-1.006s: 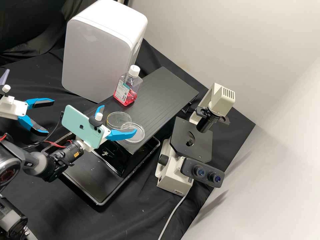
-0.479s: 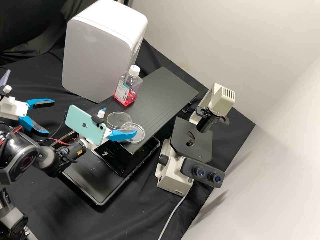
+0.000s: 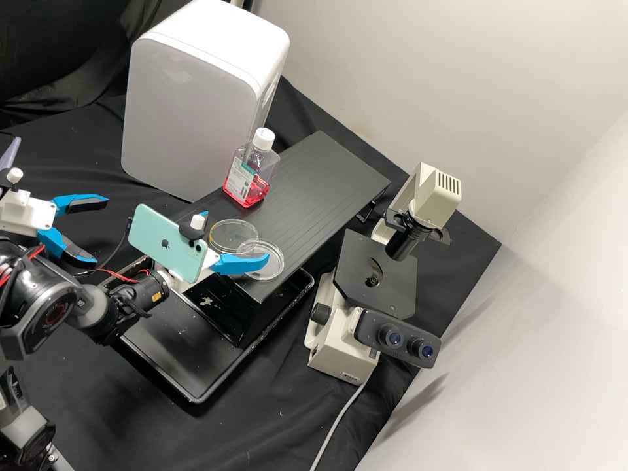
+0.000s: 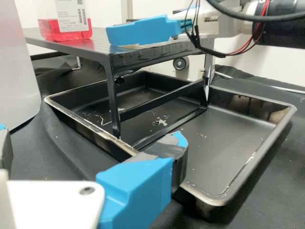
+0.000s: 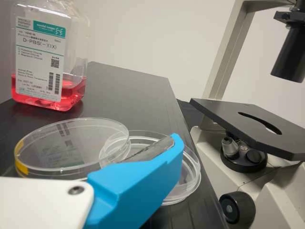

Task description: Place the lid on the petri dish

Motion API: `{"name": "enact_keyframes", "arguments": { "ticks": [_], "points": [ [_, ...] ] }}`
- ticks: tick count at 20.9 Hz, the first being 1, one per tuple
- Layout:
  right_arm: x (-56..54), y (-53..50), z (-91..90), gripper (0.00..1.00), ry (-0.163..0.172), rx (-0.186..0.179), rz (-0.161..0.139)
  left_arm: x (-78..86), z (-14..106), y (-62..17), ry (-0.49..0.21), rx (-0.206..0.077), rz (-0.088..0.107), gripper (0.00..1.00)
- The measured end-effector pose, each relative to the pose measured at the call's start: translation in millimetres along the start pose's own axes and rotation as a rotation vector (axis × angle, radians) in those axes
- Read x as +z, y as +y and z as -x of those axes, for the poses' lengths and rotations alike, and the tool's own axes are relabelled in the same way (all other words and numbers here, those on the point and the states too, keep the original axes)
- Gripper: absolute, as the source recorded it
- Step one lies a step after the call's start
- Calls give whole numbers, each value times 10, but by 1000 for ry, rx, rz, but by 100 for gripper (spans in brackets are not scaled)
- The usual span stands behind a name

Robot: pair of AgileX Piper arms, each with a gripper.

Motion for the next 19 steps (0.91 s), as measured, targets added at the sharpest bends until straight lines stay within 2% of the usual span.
{"name": "enact_keyframes", "arguments": {
  "ticks": [1,2,7,19],
  "points": [
    [-1,-9,-1,100,0,-3,6,-1,-3,-3,0,-1,0,100],
    [2,-12,-3,0,-1,-2,8,-1,-8,-5,0,-2,0,100],
    [-3,-7,-17,0,5,8,8,-3,-9,-10,1,-4,0,100],
    [-18,-69,-48,0,10,-14,11,-3,-9,-10,1,-4,0,100]
  ]
}}
